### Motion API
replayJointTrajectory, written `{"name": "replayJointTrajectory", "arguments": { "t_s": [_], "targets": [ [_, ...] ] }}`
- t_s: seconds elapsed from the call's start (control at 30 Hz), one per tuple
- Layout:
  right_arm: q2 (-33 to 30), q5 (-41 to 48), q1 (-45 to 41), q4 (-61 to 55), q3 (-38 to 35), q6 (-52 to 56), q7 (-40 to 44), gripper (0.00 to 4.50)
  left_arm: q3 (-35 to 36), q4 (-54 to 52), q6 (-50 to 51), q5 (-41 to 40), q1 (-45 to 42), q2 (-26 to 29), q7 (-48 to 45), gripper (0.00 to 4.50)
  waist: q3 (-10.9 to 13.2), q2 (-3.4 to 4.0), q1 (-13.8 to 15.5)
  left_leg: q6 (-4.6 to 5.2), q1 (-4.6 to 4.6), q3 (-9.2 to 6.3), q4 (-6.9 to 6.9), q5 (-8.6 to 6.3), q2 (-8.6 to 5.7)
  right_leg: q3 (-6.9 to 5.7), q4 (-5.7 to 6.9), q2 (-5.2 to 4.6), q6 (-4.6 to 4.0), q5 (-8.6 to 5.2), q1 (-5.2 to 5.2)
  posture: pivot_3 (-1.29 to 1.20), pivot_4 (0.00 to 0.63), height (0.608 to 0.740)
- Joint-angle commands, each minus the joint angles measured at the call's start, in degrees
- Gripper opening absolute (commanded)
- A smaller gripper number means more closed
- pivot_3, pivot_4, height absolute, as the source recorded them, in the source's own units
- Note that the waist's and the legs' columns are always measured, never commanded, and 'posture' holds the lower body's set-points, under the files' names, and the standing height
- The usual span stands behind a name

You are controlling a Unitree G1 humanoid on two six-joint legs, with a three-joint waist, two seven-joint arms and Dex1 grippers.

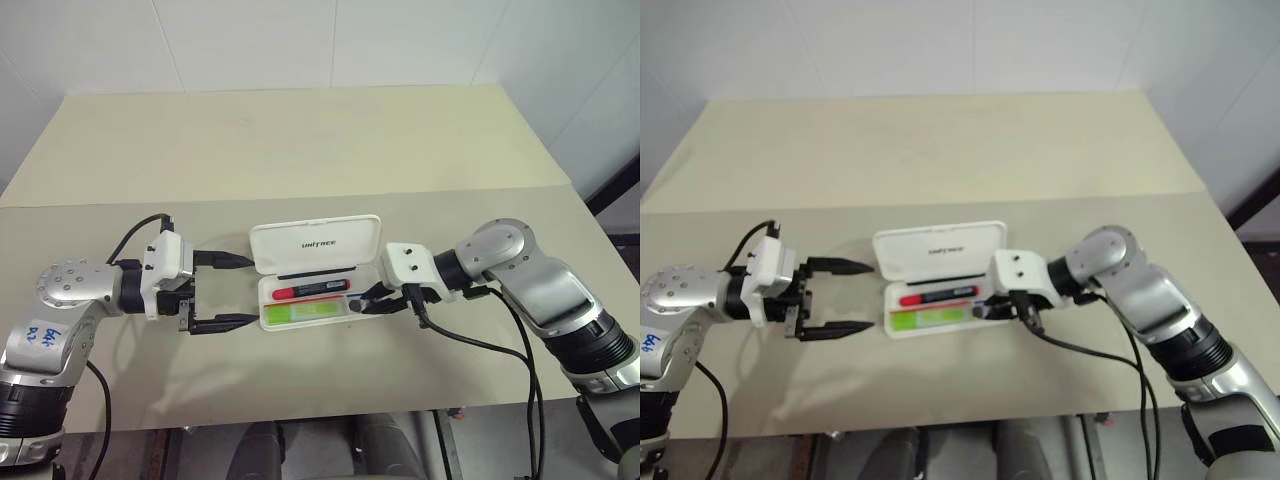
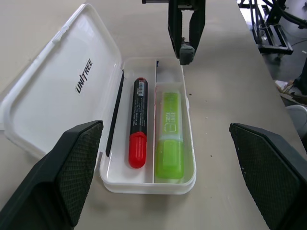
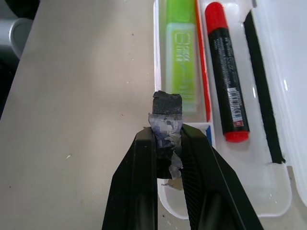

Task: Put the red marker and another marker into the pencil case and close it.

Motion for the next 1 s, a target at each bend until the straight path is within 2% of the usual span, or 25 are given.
{"name": "replayJointTrajectory", "arguments": {
  "t_s": [0.03, 0.23, 0.57, 0.6, 0.67, 0.93, 1.0],
  "targets": [
    [0.76, -2.16, -1.26, 1.97, 0.96, -2.82, 0.54, 0.35, 1.59, -2.56, 0.09, -0.5, 0.98, 0.54, 0.69, 4.5, 0.0, 0.0, -0.08, 0.0, 0.0, 0.0, 0.0, 0.0, 0.0, 0.0, 0.0, 0.0, -0.01, 0.0, 0.0, 0.0, 0.15, 0.74],
    [2.67, -4.93, -3.01, 8.31, 1.82, -6.62, 0.83, 0.35, 1.78, -3.25, 0.48, -0.6, 1.41, 0.61, 1.35, 4.5, 0.0, 0.0, -0.17, 0.0, 0.02, 0.0, 0.0, 0.0, 0.0, 0.0, 0.07, 0.01, -0.02, -0.01, -0.01, 0.0, 0.15, 0.74],
    [2.39, -6.91, -3.51, 10.84, 1.43, -8.56, 2.8, 0.35, 1.51, -3.49, 0.49, -0.58, 1.15, 0.5, 1.69, 4.5, 0.0, 0.0, -0.19, 0.0, 0.03, 0.0, 0.0, 0.0, 0.0, 0.0, 0.08, 0.0, -0.02, -0.01, -0.01, 0.0, 0.15, 0.74],
    [2.34, -7.12, -3.57, 11.05, 1.37, -8.87, 2.93, 1.08, 1.48, -3.44, 0.47, -0.58, 1.07, 0.53, 1.68, 4.5, 0.0, 0.0, -0.19, 0.0, 0.03, 0.0, 0.0, 0.0, 0.0, 0.0, 0.1, 0.01, -0.02, -0.01, -0.01, 0.0, 0.15, 0.74],
    [2.65, -7.3, -3.86, 11.61, 0.87, -9.17, 2.49, 1.64, 1.43, -3.4, 0.46, -0.6, 0.97, 0.55, 1.66, 4.5, 0.0, 0.0, -0.19, 0.0, 0.04, 0.0, 0.0, 0.0, 0.0, 0.0, 0.11, 0.01, -0.03, -0.01, -0.01, 0.0, 0.15, 0.74],
    [4.7, -5.8, -7.57, 14.26, -2.19, -9.27, 1.54, 4.49, 0.9, -2.95, 0.39, -0.49, 0.13, 0.48, 1.43, 4.5, 0.0, 0.0, -0.21, 0.0, 0.05, 0.0, 0.0, 0.0, 0.0, 0.0, 0.16, 0.01, -0.03, -0.02, -0.01, 0.0, 0.15, 0.74],
    [5.06, -4.38, -8.41, 14.87, -3.53, -9.37, 2.12, 4.49, 0.66, -2.62, 0.25, -0.38, -0.24, 0.39, 1.26, 4.5, 0.0, 0.0, -0.18, 0.0, 0.05, 0.0, 0.0, 0.0, 0.0, 0.0, 0.16, 0.01, -0.03, -0.02, -0.01, 0.0, 0.15, 0.74]
  ]
}}
